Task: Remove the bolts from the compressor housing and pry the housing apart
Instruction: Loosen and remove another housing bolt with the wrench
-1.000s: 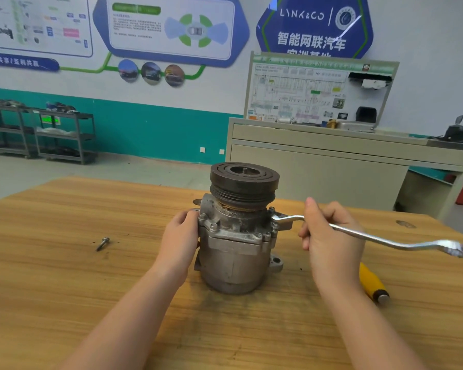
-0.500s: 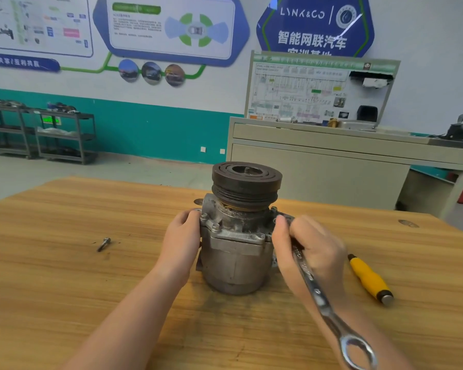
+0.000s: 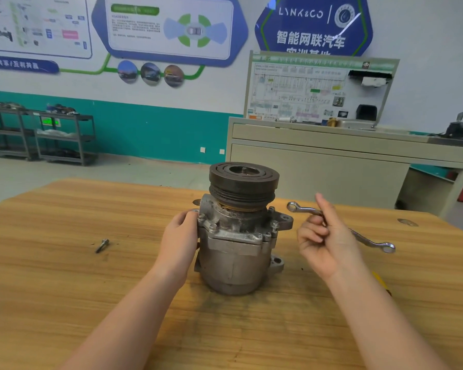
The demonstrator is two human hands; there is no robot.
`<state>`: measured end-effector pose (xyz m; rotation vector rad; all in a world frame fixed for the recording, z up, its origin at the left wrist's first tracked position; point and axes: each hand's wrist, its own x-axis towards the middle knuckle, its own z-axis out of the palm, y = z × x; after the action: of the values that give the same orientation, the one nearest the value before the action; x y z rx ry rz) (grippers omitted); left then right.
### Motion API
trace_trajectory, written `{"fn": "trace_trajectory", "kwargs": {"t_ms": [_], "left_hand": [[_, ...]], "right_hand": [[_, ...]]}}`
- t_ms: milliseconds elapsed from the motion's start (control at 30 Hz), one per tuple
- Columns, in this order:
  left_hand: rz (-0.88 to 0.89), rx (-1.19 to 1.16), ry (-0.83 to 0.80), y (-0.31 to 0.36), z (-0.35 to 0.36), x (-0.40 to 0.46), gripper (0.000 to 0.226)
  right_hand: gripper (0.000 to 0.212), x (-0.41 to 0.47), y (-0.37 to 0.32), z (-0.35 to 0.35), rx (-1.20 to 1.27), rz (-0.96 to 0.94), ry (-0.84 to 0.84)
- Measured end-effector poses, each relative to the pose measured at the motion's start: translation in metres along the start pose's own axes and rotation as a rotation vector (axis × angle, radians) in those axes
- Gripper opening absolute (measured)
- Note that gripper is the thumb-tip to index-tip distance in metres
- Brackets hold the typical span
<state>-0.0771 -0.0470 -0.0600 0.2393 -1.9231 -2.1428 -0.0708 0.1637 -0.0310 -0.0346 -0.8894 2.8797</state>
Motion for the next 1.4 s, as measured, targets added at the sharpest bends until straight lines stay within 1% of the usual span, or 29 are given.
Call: {"fn": "trace_trajectory", "kwargs": {"t_ms": [33, 67, 133, 200, 233, 333, 467, 500, 567, 633, 667, 700, 733, 767, 800, 833, 900, 933, 967, 1000, 1033, 1100, 1167, 1233, 1333, 1400], "left_hand": [[-0.002, 0.0, -0.003, 0.0, 0.0, 0.0, 0.03], [-0.002, 0.001, -0.007, 0.0, 0.0, 0.001, 0.03], [-0.001, 0.001, -0.016, -0.001, -0.001, 0.001, 0.03], [-0.002, 0.001, -0.023, 0.0, -0.001, 0.0, 0.031], [0.0, 0.0, -0.023, -0.001, -0.001, 0.0, 0.031], [0.004, -0.01, -0.027, -0.001, -0.001, 0.001, 0.03], [0.007, -0.017, -0.013, -0.001, 0.001, 0.002, 0.028], [0.007, -0.025, -0.009, 0.0, 0.003, 0.003, 0.028], [0.007, -0.042, -0.015, 0.0, 0.004, 0.003, 0.028], [0.011, -0.051, -0.027, -0.002, 0.002, 0.004, 0.027], [0.015, -0.047, -0.035, -0.002, 0.001, 0.004, 0.028], [0.02, -0.038, -0.043, -0.003, 0.0, 0.004, 0.029], [0.025, -0.026, -0.046, -0.004, -0.001, 0.003, 0.029], [0.029, -0.013, -0.043, -0.004, -0.001, 0.003, 0.029], [0.032, 0.0, -0.038, -0.003, -0.001, 0.003, 0.029], [0.037, 0.012, -0.035, -0.002, 0.0, 0.003, 0.03], [0.045, 0.03, -0.035, -0.001, 0.0, 0.002, 0.031], [0.041, 0.033, -0.036, -0.001, 0.0, 0.001, 0.031], [0.035, 0.034, -0.038, -0.001, 0.0, 0.001, 0.031], [0.03, 0.033, -0.041, -0.002, 0.0, 0.001, 0.031], [0.026, 0.029, -0.044, -0.002, 0.0, 0.002, 0.031], [0.022, 0.026, -0.051, -0.002, 0.0, 0.003, 0.031], [0.025, 0.026, -0.054, -0.002, -0.001, 0.004, 0.032], [0.026, 0.023, -0.057, -0.004, -0.001, 0.005, 0.032], [0.025, 0.021, -0.066, -0.006, -0.002, 0.007, 0.032], [0.021, 0.026, -0.069, -0.006, -0.003, 0.008, 0.032]], "right_hand": [[0.024, -0.001, 0.001, -0.002, -0.052, -0.052, 0.01], [0.028, -0.004, 0.002, -0.003, -0.155, -0.132, 0.001], [0.044, -0.009, 0.006, -0.002, -0.402, -0.384, -0.034], [0.051, -0.016, 0.01, 0.0, -0.651, -0.62, -0.064], [0.05, -0.019, 0.012, 0.0, -0.748, -0.713, -0.078], [0.042, -0.028, 0.018, 0.002, -0.938, -0.956, -0.138], [0.042, -0.033, 0.035, 0.017, -1.263, -1.454, -0.212], [0.043, -0.033, 0.039, 0.022, -1.329, -1.552, -0.203], [0.046, -0.031, 0.044, 0.031, -1.365, -1.623, -0.136], [0.046, -0.029, 0.045, 0.032, -1.281, -1.616, -0.084], [0.045, -0.029, 0.045, 0.028, -1.2, -1.596, -0.106], [0.043, -0.029, 0.043, 0.021, -1.107, -1.55, -0.163], [0.042, -0.029, 0.039, 0.013, -1.018, -1.466, -0.226], [0.043, -0.027, 0.033, 0.006, -0.947, -1.344, -0.251], [0.045, -0.023, 0.027, 0.001, -0.893, -1.188, -0.22], [0.046, -0.018, 0.02, -0.002, -0.838, -1.004, -0.152], [0.039, -0.008, 0.009, -0.002, -0.669, -0.569, -0.034], [0.034, -0.003, 0.007, -0.002, -0.554, -0.353, -0.01], [0.031, 0.0, 0.006, -0.001, -0.439, -0.18, 0.001], [0.03, 0.002, 0.006, -0.001, -0.328, -0.077, 0.01], [0.03, 0.003, 0.007, -0.002, -0.221, -0.034, 0.024], [0.03, 0.003, 0.006, -0.003, -0.058, -0.05, 0.071], [0.029, 0.002, 0.003, -0.003, -0.048, -0.135, 0.094], [0.029, 0.0, 0.003, -0.002, -0.144, -0.249, 0.067], [0.049, -0.003, 0.01, 0.0, -0.394, -0.474, 0.031], [0.052, -0.007, 0.014, 0.001, -0.589, -0.645, 0.019]]}}
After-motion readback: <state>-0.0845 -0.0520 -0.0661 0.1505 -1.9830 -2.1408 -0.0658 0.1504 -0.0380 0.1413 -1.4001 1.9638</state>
